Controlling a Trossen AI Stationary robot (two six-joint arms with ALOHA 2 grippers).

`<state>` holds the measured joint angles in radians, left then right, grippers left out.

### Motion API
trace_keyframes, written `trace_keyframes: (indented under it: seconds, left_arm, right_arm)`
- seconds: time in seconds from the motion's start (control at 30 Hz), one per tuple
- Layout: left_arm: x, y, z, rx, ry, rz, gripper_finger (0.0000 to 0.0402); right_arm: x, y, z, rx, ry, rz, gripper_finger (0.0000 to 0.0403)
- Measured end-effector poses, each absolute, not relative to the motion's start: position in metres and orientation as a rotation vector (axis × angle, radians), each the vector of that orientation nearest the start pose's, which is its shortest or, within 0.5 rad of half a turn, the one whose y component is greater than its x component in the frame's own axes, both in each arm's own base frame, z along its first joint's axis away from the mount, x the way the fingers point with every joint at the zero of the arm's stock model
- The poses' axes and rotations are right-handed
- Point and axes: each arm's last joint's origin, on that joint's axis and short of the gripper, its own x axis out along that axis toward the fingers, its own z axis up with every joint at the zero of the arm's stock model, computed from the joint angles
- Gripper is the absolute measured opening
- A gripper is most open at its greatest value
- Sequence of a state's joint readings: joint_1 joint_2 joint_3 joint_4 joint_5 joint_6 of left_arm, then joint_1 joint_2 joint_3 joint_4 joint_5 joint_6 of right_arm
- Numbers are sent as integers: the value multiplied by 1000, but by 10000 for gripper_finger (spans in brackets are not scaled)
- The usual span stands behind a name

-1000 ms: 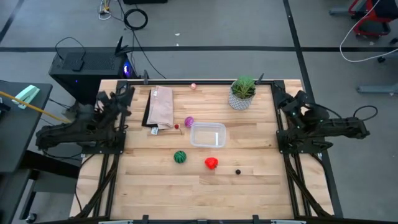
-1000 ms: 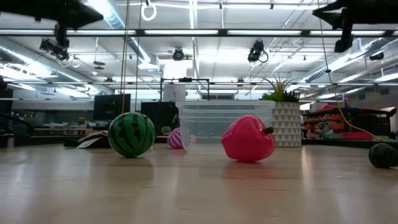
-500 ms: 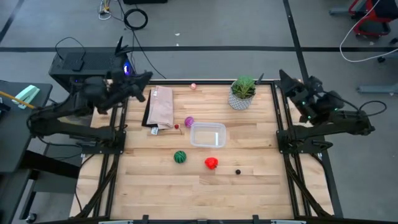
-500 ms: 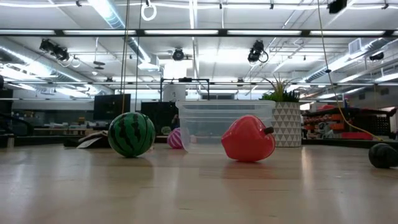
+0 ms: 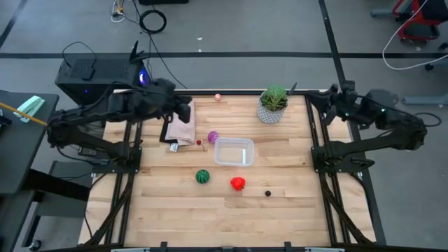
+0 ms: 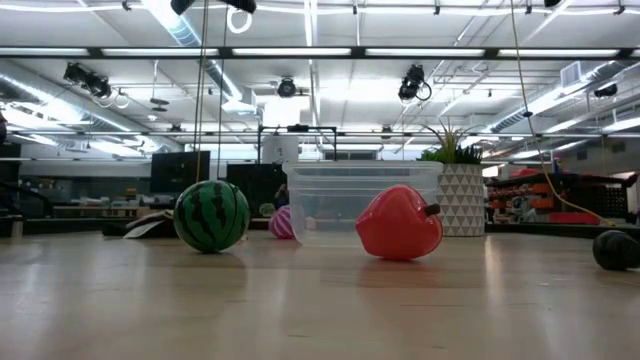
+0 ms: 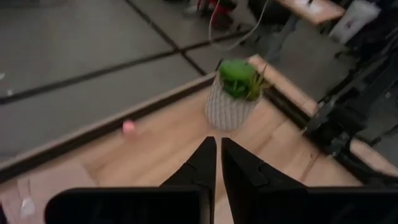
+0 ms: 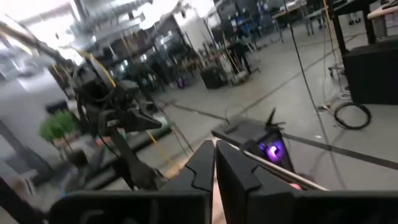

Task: Pick and placing Produce into tupperware
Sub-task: Put the cherry into the transparent bin

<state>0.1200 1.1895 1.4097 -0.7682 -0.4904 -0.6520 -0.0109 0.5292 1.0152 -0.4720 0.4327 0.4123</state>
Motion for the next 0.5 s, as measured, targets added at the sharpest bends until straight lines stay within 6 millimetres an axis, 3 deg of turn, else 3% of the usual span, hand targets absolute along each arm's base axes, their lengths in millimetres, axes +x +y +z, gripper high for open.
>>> trace_keyframes:
  seconds: [0.33, 0.43, 0.5]
  left_arm:
    - [259, 39, 367, -842, 594, 750, 14]
    - [275, 36, 350, -796, 750, 620, 19]
    - [283, 31, 338, -662, 875, 514, 22]
  right_arm:
    - [87, -13, 404, 279, 97, -464, 23]
    - [95, -13, 399, 256, 160, -469, 23]
    - [102, -13, 396, 250, 197, -456, 23]
